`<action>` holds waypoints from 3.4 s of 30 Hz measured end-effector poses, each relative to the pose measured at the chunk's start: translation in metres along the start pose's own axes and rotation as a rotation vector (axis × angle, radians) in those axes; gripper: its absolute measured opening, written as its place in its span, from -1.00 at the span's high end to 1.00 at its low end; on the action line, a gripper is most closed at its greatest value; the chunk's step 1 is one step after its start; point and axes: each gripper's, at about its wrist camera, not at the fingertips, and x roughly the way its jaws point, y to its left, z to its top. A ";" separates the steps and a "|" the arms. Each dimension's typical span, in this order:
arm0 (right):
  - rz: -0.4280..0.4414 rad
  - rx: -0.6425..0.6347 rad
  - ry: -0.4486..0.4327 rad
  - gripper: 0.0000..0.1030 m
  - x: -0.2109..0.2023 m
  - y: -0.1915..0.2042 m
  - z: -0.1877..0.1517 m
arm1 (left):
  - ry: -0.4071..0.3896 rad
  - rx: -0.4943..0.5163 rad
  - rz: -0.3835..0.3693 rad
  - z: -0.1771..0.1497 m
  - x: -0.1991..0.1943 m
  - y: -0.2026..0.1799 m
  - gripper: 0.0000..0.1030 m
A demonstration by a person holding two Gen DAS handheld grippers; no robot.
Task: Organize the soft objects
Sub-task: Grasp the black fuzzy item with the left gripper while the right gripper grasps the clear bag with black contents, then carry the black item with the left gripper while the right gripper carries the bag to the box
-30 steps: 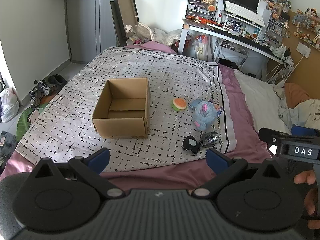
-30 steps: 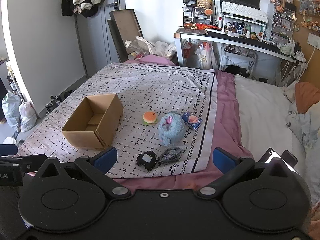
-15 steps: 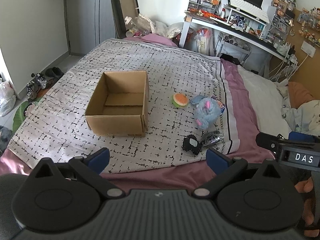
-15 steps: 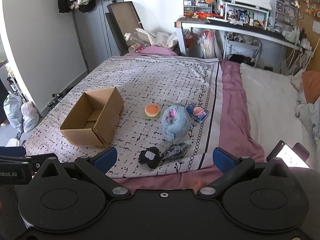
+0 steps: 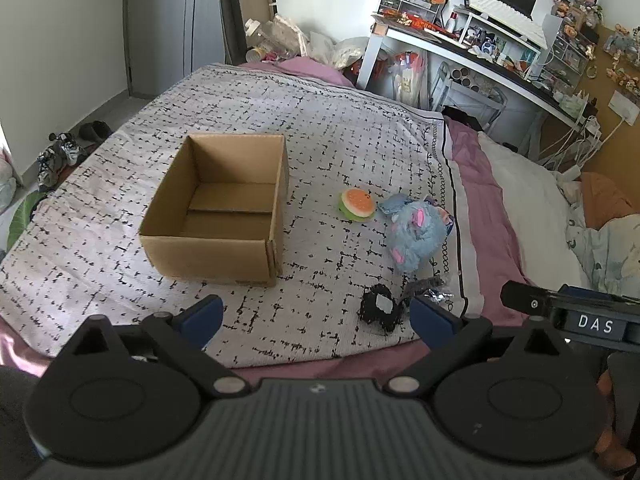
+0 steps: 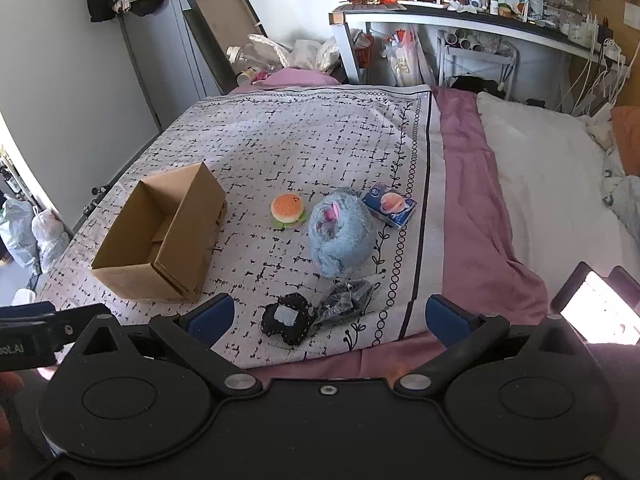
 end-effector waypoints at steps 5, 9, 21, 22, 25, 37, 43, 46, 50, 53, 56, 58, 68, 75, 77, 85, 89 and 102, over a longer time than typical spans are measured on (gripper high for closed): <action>0.013 0.045 0.029 -1.00 0.021 -0.006 0.004 | 0.021 -0.009 -0.009 0.002 0.023 0.002 -0.93; 0.020 0.080 0.049 -0.99 0.036 -0.009 0.007 | 0.043 -0.017 -0.015 0.003 0.040 0.004 -0.93; 0.034 0.205 0.142 -0.70 0.079 -0.027 0.010 | 0.135 -0.041 -0.046 0.000 0.096 0.000 -0.77; 0.031 0.218 0.149 -0.65 0.083 -0.029 0.010 | 0.140 -0.041 -0.052 0.000 0.100 -0.002 -0.77; 0.022 0.256 0.179 -0.49 0.096 -0.035 0.010 | 0.156 -0.043 -0.067 0.001 0.113 -0.006 -0.70; 0.037 0.361 0.270 -0.12 0.136 -0.049 0.006 | 0.234 -0.071 -0.121 0.001 0.162 -0.019 -0.43; 0.051 0.417 0.308 -0.03 0.152 -0.056 0.004 | 0.274 -0.076 -0.154 0.001 0.185 -0.029 -0.36; 0.058 0.432 0.318 0.04 0.158 -0.057 0.004 | 0.287 -0.074 -0.159 -0.001 0.194 -0.034 -0.34; 0.063 0.445 0.335 0.04 0.167 -0.059 0.004 | 0.308 -0.081 -0.167 -0.003 0.205 -0.036 -0.27; 0.068 0.465 0.351 0.04 0.174 -0.061 0.003 | 0.326 -0.091 -0.178 -0.005 0.213 -0.038 -0.22; 0.066 0.477 0.365 0.04 0.182 -0.061 0.003 | 0.347 -0.119 -0.189 -0.008 0.221 -0.041 -0.12; 0.069 0.484 0.372 0.07 0.185 -0.062 0.002 | 0.340 -0.116 -0.182 -0.009 0.223 -0.043 -0.03; 0.153 0.461 0.314 0.33 0.179 -0.057 0.004 | 0.274 -0.133 -0.165 -0.006 0.205 -0.038 0.42; 0.199 0.451 0.245 0.46 0.161 -0.056 0.008 | 0.208 -0.119 -0.147 0.003 0.181 -0.036 0.42; 0.206 0.436 0.225 0.47 0.155 -0.053 0.008 | 0.190 -0.117 -0.145 0.004 0.173 -0.035 0.42; 0.165 0.385 0.185 0.48 0.136 -0.046 0.012 | 0.126 -0.156 -0.150 0.014 0.145 -0.026 0.42; 0.140 0.353 0.166 0.48 0.125 -0.039 0.017 | 0.080 -0.166 -0.151 0.022 0.129 -0.019 0.42; 0.088 0.292 0.081 0.48 0.098 -0.004 0.043 | 0.014 -0.160 -0.153 0.040 0.106 0.009 0.42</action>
